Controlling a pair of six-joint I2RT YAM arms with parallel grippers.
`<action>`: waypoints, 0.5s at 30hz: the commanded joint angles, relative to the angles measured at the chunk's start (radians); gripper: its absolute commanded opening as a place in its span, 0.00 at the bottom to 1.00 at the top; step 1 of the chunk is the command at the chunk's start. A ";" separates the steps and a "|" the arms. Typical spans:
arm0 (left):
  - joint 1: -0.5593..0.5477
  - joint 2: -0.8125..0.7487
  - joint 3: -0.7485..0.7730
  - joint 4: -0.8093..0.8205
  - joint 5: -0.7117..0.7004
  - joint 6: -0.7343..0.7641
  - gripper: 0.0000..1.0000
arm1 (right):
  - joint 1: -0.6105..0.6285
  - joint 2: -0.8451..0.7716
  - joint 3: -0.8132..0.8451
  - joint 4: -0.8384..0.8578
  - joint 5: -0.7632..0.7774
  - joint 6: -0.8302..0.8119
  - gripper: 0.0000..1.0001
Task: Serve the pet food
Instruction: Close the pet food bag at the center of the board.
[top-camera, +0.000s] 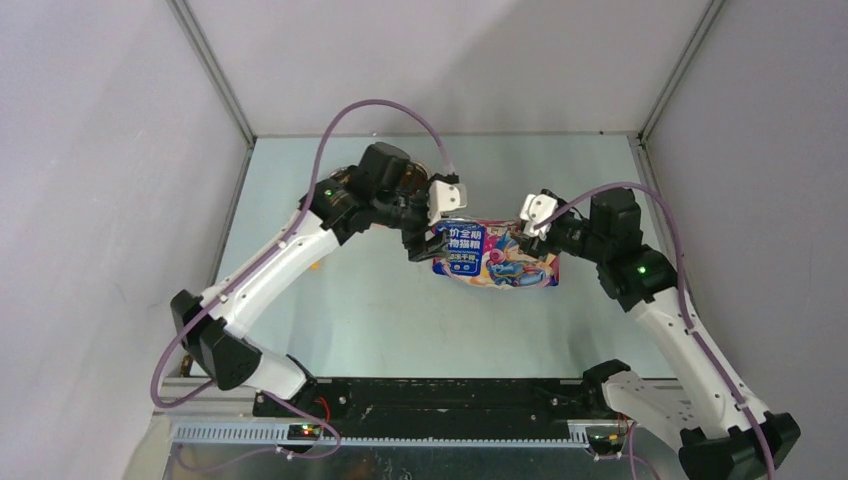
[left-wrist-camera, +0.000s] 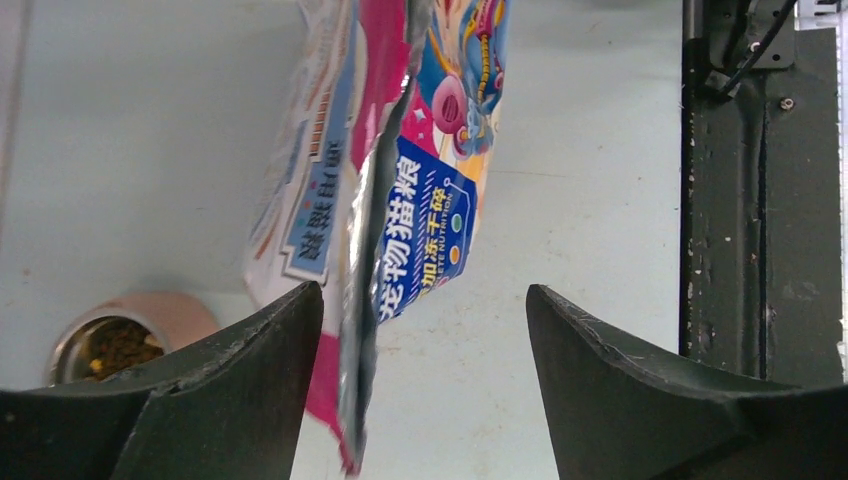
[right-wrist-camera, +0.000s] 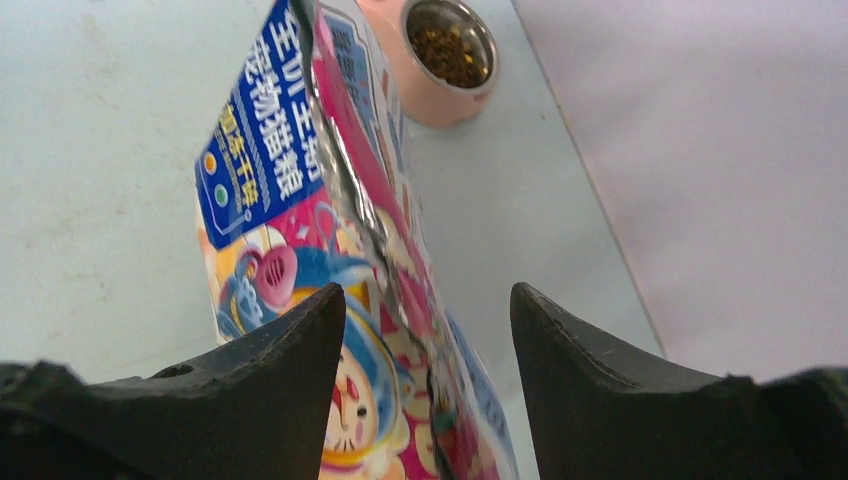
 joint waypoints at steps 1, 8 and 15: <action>-0.026 0.044 0.022 0.009 -0.009 -0.006 0.80 | 0.026 0.050 0.045 0.145 -0.081 0.067 0.64; -0.032 0.074 0.025 0.047 -0.054 -0.044 0.42 | 0.039 0.099 0.045 0.211 -0.183 0.114 0.59; -0.032 0.082 0.017 0.086 -0.109 -0.084 0.05 | 0.090 0.141 0.045 0.234 -0.194 0.106 0.59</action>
